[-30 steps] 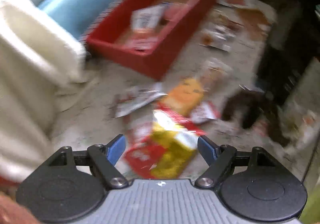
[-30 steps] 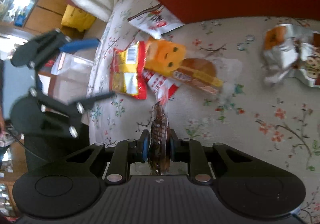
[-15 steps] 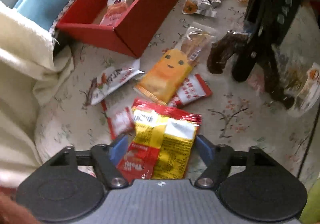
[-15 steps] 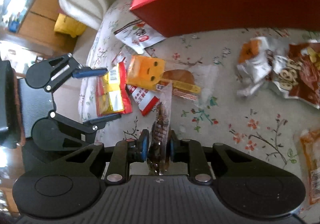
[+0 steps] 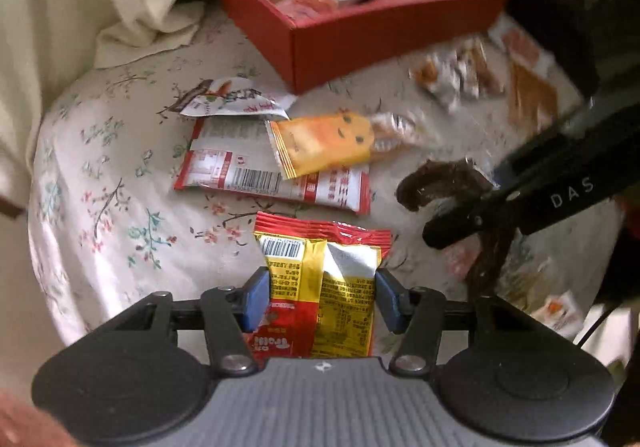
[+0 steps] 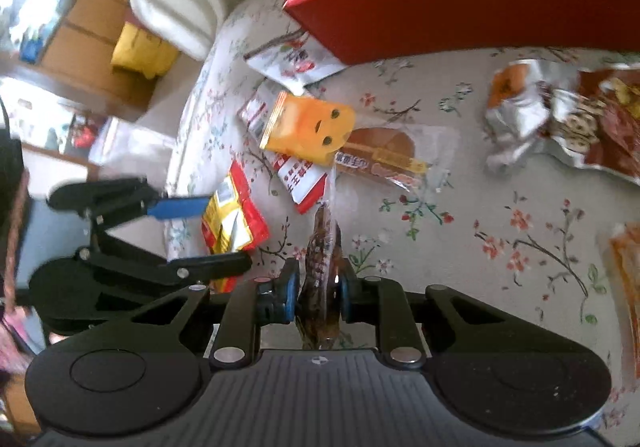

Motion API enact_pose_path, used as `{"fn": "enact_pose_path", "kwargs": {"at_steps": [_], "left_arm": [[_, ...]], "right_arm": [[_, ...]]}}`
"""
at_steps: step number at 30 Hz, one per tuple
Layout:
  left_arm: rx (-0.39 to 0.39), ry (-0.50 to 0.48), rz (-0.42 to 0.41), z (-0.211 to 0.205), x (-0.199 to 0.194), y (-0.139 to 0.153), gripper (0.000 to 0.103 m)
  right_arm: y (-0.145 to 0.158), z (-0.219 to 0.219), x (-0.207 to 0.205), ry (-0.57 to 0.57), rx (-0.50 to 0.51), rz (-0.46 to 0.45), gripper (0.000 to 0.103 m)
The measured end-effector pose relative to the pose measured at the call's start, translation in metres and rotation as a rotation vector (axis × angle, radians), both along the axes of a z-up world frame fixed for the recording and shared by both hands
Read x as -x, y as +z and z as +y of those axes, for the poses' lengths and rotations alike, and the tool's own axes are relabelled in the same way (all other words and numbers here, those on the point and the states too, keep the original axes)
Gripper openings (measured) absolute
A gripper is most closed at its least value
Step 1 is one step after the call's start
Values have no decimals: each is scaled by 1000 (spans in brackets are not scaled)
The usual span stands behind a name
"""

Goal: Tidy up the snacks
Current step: 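Lift the jerky stick with right tool while left tool grasps red-yellow packet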

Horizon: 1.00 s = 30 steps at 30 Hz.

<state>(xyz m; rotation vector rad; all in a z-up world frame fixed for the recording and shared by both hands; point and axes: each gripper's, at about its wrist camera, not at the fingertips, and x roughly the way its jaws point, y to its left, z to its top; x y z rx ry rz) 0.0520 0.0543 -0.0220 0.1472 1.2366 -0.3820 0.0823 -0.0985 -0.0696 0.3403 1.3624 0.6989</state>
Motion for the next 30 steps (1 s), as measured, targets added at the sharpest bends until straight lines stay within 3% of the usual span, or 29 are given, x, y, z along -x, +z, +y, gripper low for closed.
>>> {"fn": "enact_pose_path", "kwargs": {"at_steps": [6, 10, 16, 19, 21, 25, 28, 29, 30], "left_arm": [[135, 90, -67, 4, 0, 18, 48], [184, 148, -109, 0, -9, 26, 48], [240, 201, -129, -11, -21, 34, 48], [221, 201, -146, -18, -25, 35, 48], [216, 181, -142, -21, -28, 33, 48], [218, 168, -97, -24, -28, 17, 48], [211, 163, -58, -23, -25, 5, 48], [210, 164, -50, -21, -25, 2, 48], [212, 169, -43, -19, -25, 0, 48]], "right_arm": [[14, -20, 17, -79, -43, -37, 25], [19, -31, 17, -126, -49, -62, 25], [37, -55, 9, -214, -119, -123, 23], [33, -55, 5, -232, -21, -146, 23], [19, -55, 3, -225, -22, -95, 24], [-4, -43, 2, -200, 55, -33, 36], [-6, -36, 7, -210, 79, -42, 43], [-5, -34, 9, -206, 93, -52, 50], [-3, -30, 13, -201, 104, -69, 68]]}}
